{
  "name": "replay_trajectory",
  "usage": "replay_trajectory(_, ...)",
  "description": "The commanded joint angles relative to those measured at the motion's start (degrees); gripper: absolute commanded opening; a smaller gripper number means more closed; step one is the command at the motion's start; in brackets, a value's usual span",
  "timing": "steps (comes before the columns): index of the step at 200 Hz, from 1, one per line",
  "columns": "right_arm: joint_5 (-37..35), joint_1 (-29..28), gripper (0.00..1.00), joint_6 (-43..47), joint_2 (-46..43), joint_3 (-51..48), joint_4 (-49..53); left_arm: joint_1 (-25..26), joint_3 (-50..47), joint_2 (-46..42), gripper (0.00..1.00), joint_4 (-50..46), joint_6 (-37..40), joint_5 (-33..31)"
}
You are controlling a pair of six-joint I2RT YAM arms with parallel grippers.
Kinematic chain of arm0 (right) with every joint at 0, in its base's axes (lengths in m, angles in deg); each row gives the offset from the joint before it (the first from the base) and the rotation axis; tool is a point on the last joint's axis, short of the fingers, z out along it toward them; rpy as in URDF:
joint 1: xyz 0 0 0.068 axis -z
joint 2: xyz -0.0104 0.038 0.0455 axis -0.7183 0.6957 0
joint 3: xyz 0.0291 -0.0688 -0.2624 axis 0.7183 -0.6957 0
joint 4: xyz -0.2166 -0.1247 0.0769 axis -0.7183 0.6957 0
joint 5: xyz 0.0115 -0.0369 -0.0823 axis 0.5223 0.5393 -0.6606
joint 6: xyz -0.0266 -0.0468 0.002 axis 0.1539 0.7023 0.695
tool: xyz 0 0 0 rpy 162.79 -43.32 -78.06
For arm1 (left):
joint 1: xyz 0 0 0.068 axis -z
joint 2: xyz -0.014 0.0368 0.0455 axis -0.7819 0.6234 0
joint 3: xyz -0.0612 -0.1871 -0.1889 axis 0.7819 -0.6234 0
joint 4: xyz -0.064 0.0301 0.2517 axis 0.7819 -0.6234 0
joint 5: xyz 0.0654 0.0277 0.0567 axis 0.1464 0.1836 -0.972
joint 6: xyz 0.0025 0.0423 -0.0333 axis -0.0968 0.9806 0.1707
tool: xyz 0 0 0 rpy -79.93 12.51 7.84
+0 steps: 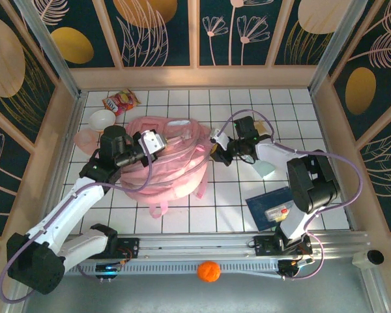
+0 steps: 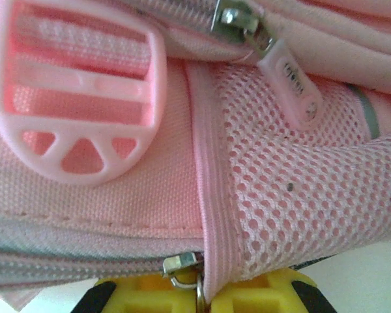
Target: Pack the student bag
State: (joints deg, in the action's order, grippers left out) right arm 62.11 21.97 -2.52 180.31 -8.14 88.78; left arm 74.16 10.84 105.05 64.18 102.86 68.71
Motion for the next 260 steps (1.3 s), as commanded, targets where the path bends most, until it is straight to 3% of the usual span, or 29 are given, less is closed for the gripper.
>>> replay_trajectory(1,2.37,-0.23,0.0,-2.84,-2.93,0.36,3.53,-0.21,1.15,0.23,0.0,5.05,-2.33,-7.94)
replay_trajectory(32,4.24,-0.31,0.0,-4.91,-4.09,0.54,3.22,-0.22,-0.03,0.25,0.0,3.73,-3.68,-0.27)
replay_trajectory(43,4.6,-0.26,0.0,-5.97,-5.26,-0.13,1.45,-0.22,-0.12,0.63,0.22,0.66,-2.35,3.33)
replay_trajectory(58,4.5,-0.26,0.0,-7.12,-6.45,-0.39,-0.05,-0.22,0.14,1.0,0.42,-3.25,-1.91,6.66)
replay_trajectory(87,4.16,-0.32,0.0,-7.93,-6.93,0.44,-0.17,-0.12,-1.3,-0.25,0.65,-5.98,-2.28,14.05)
replay_trajectory(98,3.88,-0.46,0.0,-7.92,-7.06,0.72,-0.05,0.34,-2.46,-0.96,0.69,-5.5,-3.39,15.26)
replay_trajectory(122,3.28,-0.49,0.0,-7.92,-7.25,0.83,-0.05,4.56,-2.76,-0.61,0.75,-8.75,-2.99,11.73)
replay_trajectory(131,3.09,-0.67,0.0,-7.96,-7.19,0.99,-0.07,7.62,-2.96,-0.12,0.81,-9.39,-3.11,7.5)
replay_trajectory(142,2.91,-0.82,0.0,-7.92,-7.35,1.05,-0.04,10.82,-3.53,0.58,0.81,-9.19,-4.13,2.02)
replay_trajectory(162,2.4,-1.16,0.0,-7.89,-7.66,1.29,0.18,12.08,-4.62,1.86,0.85,-7.43,-7.09,-6.4)
replay_trajectory(173,2.29,-1.2,0.0,-7.78,-7.87,1.29,0.26,12.03,-5.41,2.1,0.98,-6.35,-7.23,-9.13)
replay_trajectory(199,2.12,-1.3,0.0,-7.9,-8.16,1.68,0.57,12.42,-5.93,3.35,0.99,-6.42,-7.01,-7.97)
replay_trajectory(230,2.97,-1.46,0.0,-7.61,-8.87,1.87,0.68,12.78,-9.06,4.55,0.99,0.18,-9.56,-17.36)
replay_trajectory(245,2.94,-1.46,0.0,-7.4,-9.2,1.83,0.78,12.74,-9.05,5.38,0.98,1.12,-9.59,-18.04)
replay_trajectory(253,2.6,-1.48,0.0,-7.31,-9.4,1.7,0.76,12.76,-9.22,5.35,0.92,1.53,-9.56,-17.1)
replay_trajectory(260,2.27,-1.37,0.0,-7.22,-9.49,1.61,0.74,12.78,-9.5,4.95,0.74,1.79,-9.24,-15.7)
